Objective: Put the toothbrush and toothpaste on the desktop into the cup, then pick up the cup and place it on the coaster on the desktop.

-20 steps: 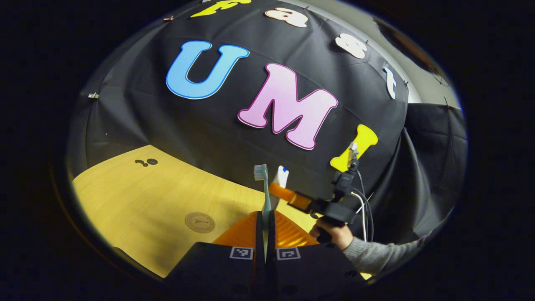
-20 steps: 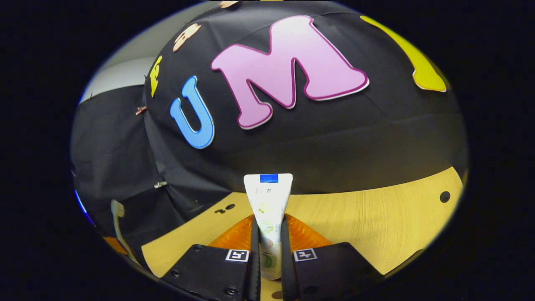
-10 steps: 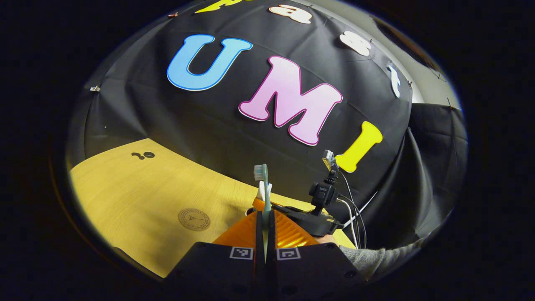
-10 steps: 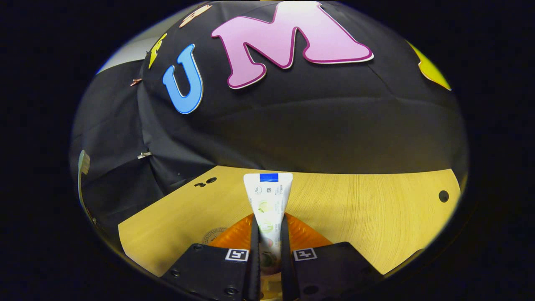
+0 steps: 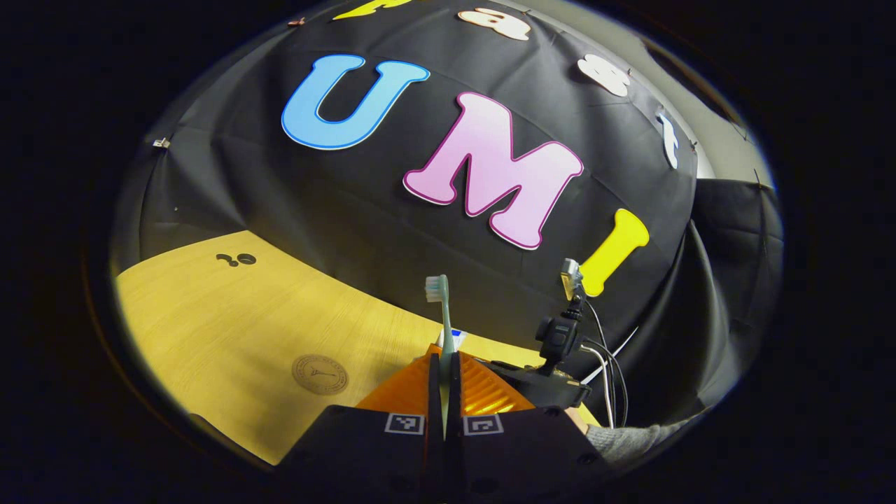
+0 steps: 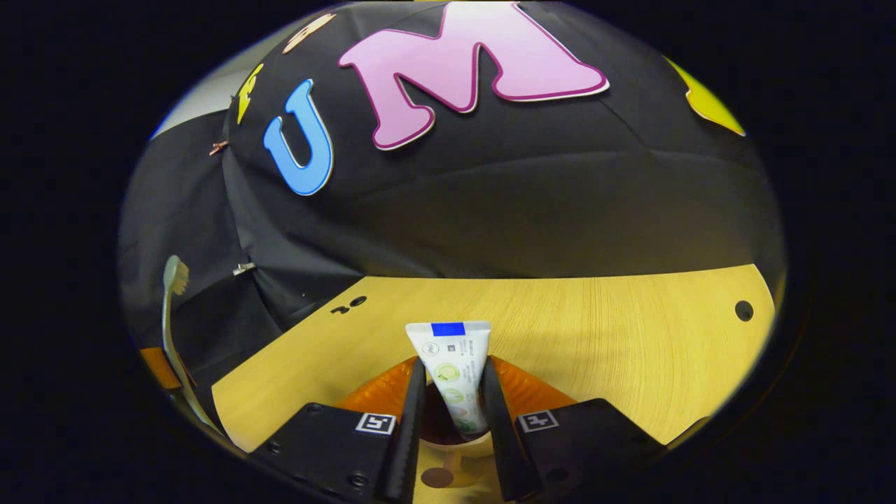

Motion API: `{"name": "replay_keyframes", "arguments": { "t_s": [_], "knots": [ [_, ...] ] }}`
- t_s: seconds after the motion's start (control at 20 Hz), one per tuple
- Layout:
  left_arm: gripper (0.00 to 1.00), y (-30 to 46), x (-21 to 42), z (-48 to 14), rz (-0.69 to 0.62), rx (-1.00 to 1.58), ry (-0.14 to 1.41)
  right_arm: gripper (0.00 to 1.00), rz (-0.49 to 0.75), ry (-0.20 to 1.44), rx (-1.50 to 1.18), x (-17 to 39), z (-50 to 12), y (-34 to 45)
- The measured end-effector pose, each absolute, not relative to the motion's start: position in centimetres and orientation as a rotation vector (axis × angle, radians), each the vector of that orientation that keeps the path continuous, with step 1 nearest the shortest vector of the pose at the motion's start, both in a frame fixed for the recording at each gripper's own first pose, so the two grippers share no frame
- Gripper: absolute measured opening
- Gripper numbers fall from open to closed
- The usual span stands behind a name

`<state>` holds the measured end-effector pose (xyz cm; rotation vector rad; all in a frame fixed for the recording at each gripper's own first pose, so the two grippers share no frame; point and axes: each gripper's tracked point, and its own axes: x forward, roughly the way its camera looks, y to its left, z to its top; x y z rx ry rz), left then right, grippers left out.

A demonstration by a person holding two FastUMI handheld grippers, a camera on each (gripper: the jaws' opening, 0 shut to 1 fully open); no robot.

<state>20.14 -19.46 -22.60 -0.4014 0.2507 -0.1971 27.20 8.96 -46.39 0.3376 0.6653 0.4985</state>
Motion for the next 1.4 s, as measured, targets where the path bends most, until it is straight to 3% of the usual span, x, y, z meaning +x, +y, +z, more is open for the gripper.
{"name": "replay_keyframes", "arguments": {
  "t_s": [0.25, 0.45, 0.85, 1.2, 1.25, 1.3, 1.4],
  "knots": [
    [0.06, -20.0, 24.7, -21.4, -0.183, -0.434, 0.148, 0.57, 0.458, 0.614, 0.525, 28.1, -41.9, 6.7],
    [0.06, -20.7, 28.1, -22.1, -0.181, -0.426, 0.113, 0.57, 0.415, 0.582, 0.588, 27.9, -39.8, 3.4],
    [0.06, -21.3, 32.5, -24.8, -0.147, -0.398, 0.07, 0.57, 0.31, 0.586, 0.634, 26.0, -40.6, -2.6],
    [0.06, -22.1, 34.8, -28.0, -0.108, -0.337, 0.047, 0.57, 0.303, 0.587, 0.652, 25.0, -40.3, -3.8],
    [0.11, -22.3, 35.1, -28.3, -0.108, -0.329, 0.052, 0.57, 0.307, 0.592, 0.648, 24.7, -40.5, -3.8],
    [0.06, -22.4, 34.9, -28.2, -0.109, -0.316, 0.043, 0.57, 0.311, 0.596, 0.645, 24.5, -40.6, -3.7],
    [0.06, -22.6, 34.7, -28.2, -0.108, -0.275, 0.024, 0.57, 0.313, 0.603, 0.643, 24.3, -40.8, -3.6]
  ]
}}
